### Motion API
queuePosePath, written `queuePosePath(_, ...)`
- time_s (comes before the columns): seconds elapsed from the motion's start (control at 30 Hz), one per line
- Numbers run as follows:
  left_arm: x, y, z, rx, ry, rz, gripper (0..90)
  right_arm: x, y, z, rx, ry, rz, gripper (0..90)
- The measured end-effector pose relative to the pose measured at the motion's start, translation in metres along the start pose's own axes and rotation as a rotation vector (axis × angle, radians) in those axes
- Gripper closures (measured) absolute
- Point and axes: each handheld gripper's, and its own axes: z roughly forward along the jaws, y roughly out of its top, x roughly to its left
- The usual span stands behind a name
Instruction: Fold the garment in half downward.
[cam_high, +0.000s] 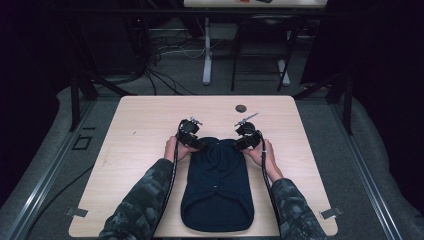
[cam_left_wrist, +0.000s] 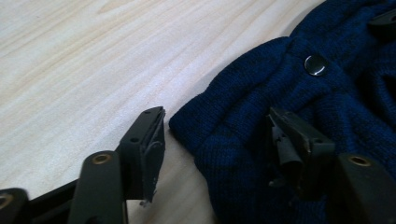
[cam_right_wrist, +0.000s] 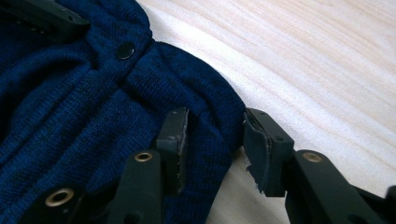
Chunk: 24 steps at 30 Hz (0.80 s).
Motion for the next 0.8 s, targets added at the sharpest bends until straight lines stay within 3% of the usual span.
queuePosePath(0.1, -0.0005, 0.0004, 0.0004, -0.001, 0.003, 0.003, 42.2, -0.0015, -0.0029, 0.0029, -0.022, 0.021, 0.033, 64.7)
queuePosePath(0.13, -0.0006, 0.0006, 0.0003, 0.002, 0.002, 0.003, 42.4, -0.0042, -0.0031, 0.0017, 0.0, 0.039, 0.018, 65.9)
queuePosePath(0.33, -0.0013, 0.0002, 0.0002, -0.005, -0.003, 0.002, 48.3, -0.0094, -0.0079, 0.0023, -0.001, 0.079, 0.045, 70.8)
queuePosePath(0.53, -0.0032, 0.001, 0.0001, -0.001, -0.022, 0.007, 60.7, -0.0059, -0.0082, 0.0025, -0.013, 0.062, 0.04, 74.3)
queuePosePath(0.8, -0.004, 0.0013, -0.0005, -0.001, -0.025, 0.008, 66.6, -0.0021, -0.0077, 0.0024, -0.016, 0.035, 0.021, 75.1)
